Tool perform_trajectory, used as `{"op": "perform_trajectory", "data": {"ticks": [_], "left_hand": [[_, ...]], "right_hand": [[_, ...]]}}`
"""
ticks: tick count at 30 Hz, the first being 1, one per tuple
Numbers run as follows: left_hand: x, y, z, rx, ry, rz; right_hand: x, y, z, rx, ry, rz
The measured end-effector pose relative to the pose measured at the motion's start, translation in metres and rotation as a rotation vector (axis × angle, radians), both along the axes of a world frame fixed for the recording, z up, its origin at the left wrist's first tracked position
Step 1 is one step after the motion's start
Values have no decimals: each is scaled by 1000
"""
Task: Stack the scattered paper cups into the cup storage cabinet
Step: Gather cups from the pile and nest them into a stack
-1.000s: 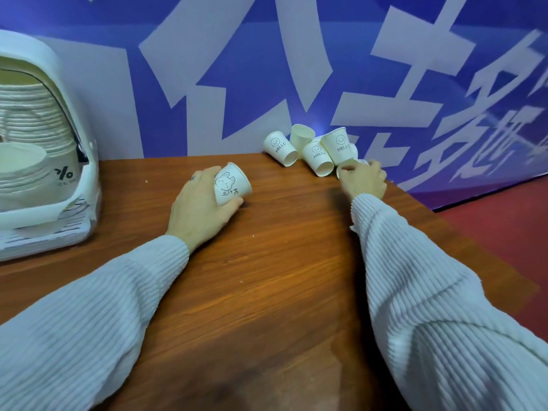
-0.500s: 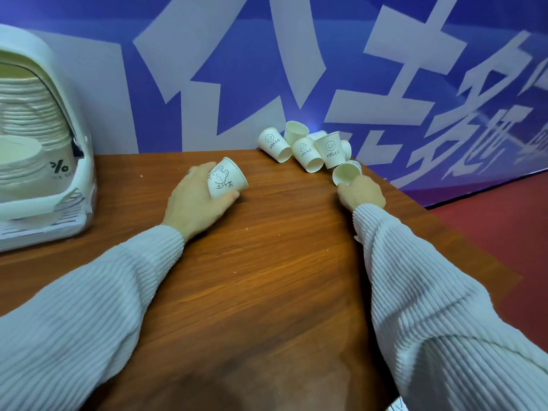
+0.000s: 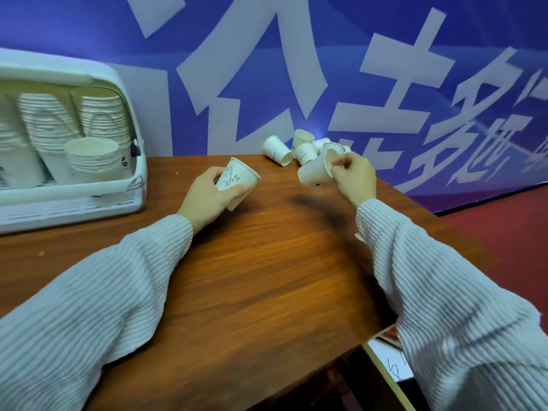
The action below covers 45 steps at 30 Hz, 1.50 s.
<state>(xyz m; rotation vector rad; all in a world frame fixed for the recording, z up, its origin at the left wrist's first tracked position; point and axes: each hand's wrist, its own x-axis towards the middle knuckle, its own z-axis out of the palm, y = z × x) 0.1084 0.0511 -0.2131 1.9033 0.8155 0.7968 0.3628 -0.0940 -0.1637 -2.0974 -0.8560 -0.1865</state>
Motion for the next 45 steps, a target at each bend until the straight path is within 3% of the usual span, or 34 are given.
{"op": "perform_trajectory", "data": {"ticks": [7,12,17,22,27,31,35,39,45], "left_hand": [[-67,-7,12,138,-210,204],[-133,5,24,249,-313,477],[-185,20,34,267,-383,650],[-208,32,37,231,-431,692],[-215,40,32,244,-386,673],[-218,49,35,247,-397,633],[-214,66,49,278,-365,641],[-202,87,66,370,-242,594],[-184,103,72,421,-46,564]], "right_hand": [[-92,62,20,250,91,290],[-176,118,38,387,155,470],[-247,167,53,302,120,619],[-282,195,54,79,-65,589],[-295,209,41,-196,-221,591],[-303,214,29,-266,-270,592],[-300,223,17,-267,-83,642],[-297,227,4,-134,96,701],[-290,232,1,-83,236,719]]}}
